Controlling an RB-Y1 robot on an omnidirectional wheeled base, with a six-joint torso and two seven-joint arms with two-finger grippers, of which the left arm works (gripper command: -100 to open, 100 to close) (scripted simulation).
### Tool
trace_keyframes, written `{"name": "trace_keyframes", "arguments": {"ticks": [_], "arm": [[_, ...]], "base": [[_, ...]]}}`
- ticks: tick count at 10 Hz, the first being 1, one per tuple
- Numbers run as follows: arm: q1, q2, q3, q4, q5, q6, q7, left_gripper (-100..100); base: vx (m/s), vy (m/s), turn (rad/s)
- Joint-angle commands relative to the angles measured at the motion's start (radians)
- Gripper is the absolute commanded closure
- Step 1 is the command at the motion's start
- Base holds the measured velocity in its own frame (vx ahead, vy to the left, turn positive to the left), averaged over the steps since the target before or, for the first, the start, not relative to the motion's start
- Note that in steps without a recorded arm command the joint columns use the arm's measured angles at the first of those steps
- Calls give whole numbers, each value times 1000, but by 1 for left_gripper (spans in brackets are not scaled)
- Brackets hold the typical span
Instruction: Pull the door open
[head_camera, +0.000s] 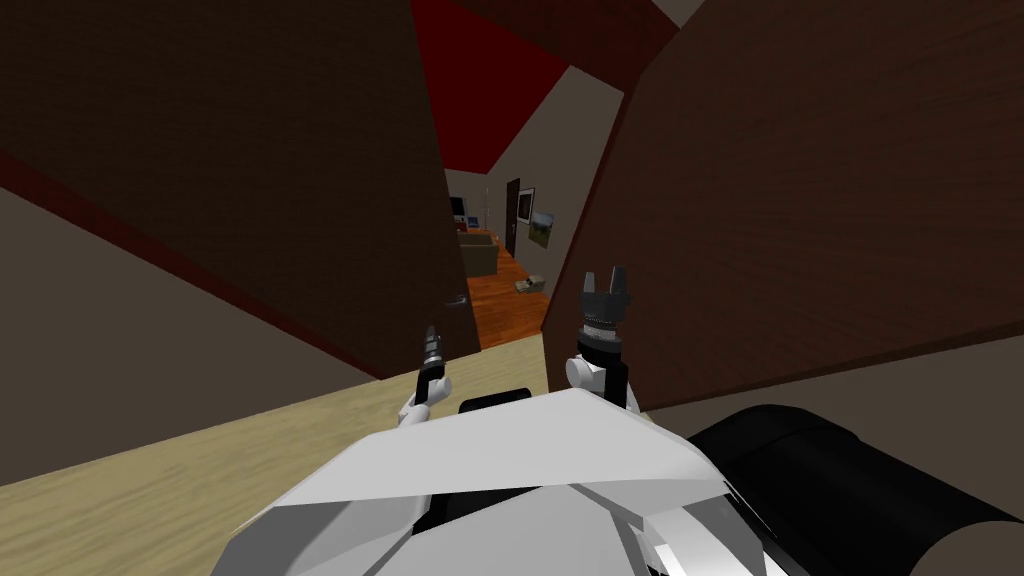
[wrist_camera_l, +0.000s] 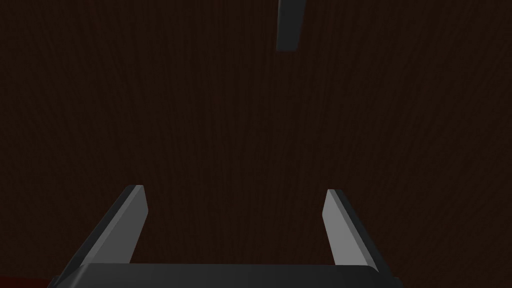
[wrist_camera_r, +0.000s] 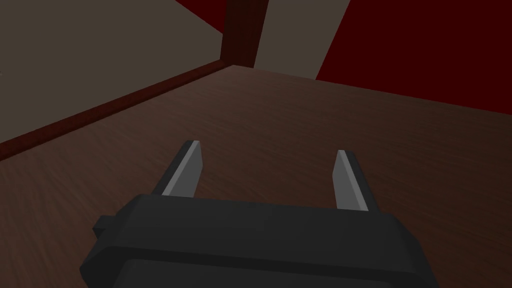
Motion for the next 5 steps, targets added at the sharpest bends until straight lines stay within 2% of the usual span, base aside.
{"name": "trace_keyframes", "arguments": {"ticks": [1,5], "arm": [[-16,-5,3,32,5,-6,-4,-100],[-65,-35,11,137,24,-25,-25,-100]], "base": [[56,25,-99],[89,36,-187]]}}
